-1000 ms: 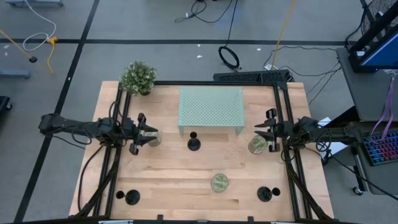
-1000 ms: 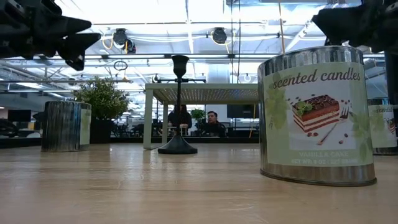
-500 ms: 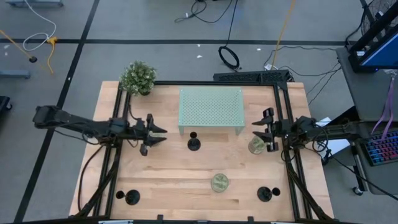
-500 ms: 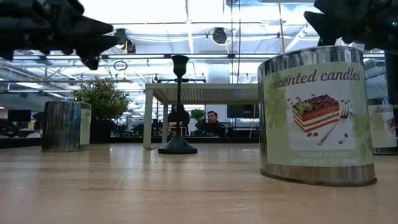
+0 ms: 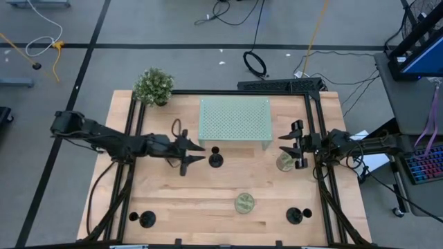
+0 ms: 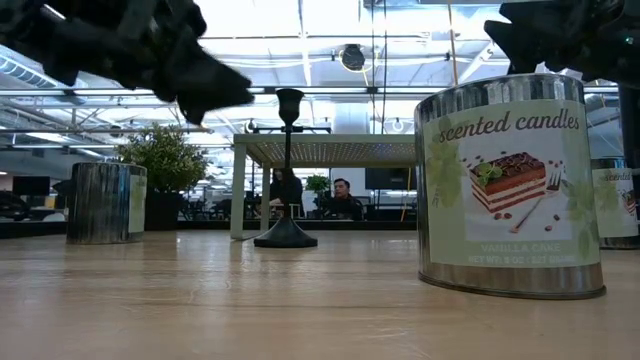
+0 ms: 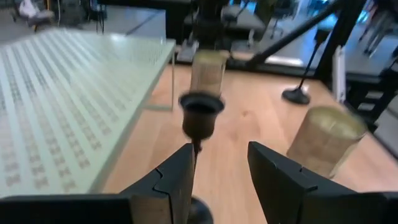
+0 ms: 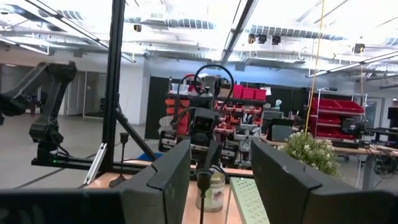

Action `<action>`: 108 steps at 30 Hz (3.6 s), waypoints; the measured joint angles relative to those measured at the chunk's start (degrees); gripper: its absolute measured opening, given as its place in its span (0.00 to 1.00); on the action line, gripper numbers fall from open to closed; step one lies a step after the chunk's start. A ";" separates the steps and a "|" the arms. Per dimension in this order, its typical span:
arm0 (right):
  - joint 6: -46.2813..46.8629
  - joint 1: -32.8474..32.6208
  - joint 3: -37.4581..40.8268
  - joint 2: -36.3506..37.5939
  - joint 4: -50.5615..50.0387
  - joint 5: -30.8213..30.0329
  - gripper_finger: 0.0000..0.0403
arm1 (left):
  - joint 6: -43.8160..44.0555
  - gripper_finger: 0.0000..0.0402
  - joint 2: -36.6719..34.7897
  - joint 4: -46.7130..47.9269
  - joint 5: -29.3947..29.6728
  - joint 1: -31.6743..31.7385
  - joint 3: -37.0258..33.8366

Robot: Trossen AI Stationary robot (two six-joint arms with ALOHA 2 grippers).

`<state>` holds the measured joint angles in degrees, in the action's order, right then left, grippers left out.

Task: Pick & Place candle stick holders
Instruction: Put the top black candle holder on the shelf

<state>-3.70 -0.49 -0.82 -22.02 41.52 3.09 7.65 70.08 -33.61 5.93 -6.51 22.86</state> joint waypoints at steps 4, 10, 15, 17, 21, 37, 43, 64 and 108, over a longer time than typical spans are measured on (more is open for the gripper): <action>-0.02 0.00 0.00 -0.50 -0.03 0.00 0.40 | 0.32 0.40 4.58 -0.12 0.07 -0.40 0.08; 0.00 0.00 0.01 -0.96 0.00 -0.01 0.39 | 1.25 0.40 11.84 -9.15 1.55 -0.45 0.08; 0.00 0.00 0.00 -0.94 0.02 -0.02 0.39 | 1.40 0.40 18.30 -17.40 4.23 -0.43 0.21; 0.00 0.00 0.02 -0.94 0.06 -0.02 0.39 | 1.50 0.40 20.43 -18.90 4.96 -0.43 0.51; 0.00 0.00 0.00 -0.92 0.04 -0.02 0.39 | 1.22 0.40 24.36 -20.28 5.33 -0.43 3.44; 0.00 0.00 0.00 -0.94 -1.54 -0.04 0.39 | 2.13 0.04 28.77 -14.48 7.53 -0.63 9.86; 0.02 0.00 0.00 -1.16 -1.60 -0.04 0.39 | 4.60 0.03 26.92 -13.77 7.09 -2.94 9.81; 0.04 0.00 0.00 -3.42 -1.46 -0.07 0.39 | -12.78 0.03 2.28 19.04 4.59 2.48 29.41; 4.59 0.01 0.01 -4.04 -4.08 0.13 0.39 | -6.42 0.09 16.43 22.25 -4.33 33.33 34.22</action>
<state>0.89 -0.48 -0.81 -26.06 37.44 3.22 1.23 86.51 -11.36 1.60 26.83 57.08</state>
